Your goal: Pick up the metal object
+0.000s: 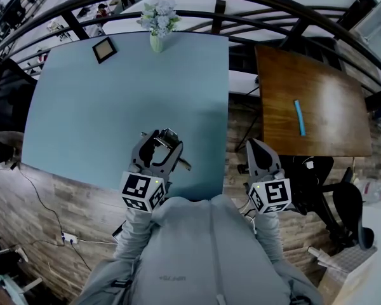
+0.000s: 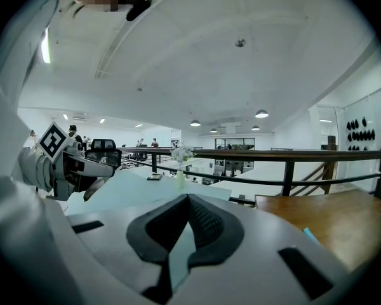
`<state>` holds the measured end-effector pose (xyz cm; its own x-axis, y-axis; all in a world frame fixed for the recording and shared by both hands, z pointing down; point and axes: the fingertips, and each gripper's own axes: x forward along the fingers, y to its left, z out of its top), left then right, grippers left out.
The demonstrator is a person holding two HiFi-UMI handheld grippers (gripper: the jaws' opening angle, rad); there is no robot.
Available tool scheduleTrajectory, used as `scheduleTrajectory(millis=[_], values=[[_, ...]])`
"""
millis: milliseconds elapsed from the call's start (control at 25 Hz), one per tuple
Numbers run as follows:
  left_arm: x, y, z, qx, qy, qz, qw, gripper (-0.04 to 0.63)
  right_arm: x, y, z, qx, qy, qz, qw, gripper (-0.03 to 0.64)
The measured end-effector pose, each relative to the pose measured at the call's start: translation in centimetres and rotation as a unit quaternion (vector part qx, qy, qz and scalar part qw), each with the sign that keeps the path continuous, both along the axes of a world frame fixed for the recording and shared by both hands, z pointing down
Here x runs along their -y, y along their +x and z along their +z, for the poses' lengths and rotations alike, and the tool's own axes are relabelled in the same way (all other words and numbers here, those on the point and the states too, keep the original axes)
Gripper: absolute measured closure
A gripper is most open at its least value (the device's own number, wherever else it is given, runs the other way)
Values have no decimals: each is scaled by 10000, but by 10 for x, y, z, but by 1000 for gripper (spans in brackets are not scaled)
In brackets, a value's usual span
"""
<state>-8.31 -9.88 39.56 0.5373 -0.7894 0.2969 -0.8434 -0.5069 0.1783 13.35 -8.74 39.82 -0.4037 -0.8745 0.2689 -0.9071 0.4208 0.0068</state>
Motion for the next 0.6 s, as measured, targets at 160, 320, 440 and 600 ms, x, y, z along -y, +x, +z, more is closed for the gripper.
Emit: scheduleTrajectory(millis=[160, 320, 440, 600], values=[[0, 1, 1, 7, -8, 0, 10000, 284, -2, 1, 1, 37, -14, 3, 10000, 594], [1, 0, 3, 22, -19, -14, 10000, 284, -2, 0, 4, 117, -53, 35, 9999, 594], [2, -1, 4, 24, -25, -22, 10000, 284, -2, -1, 7, 157, -107, 40, 9998, 594], [3, -2, 6, 34, -41, -34, 10000, 284, -2, -6, 9, 180, -150, -24, 9997, 594]])
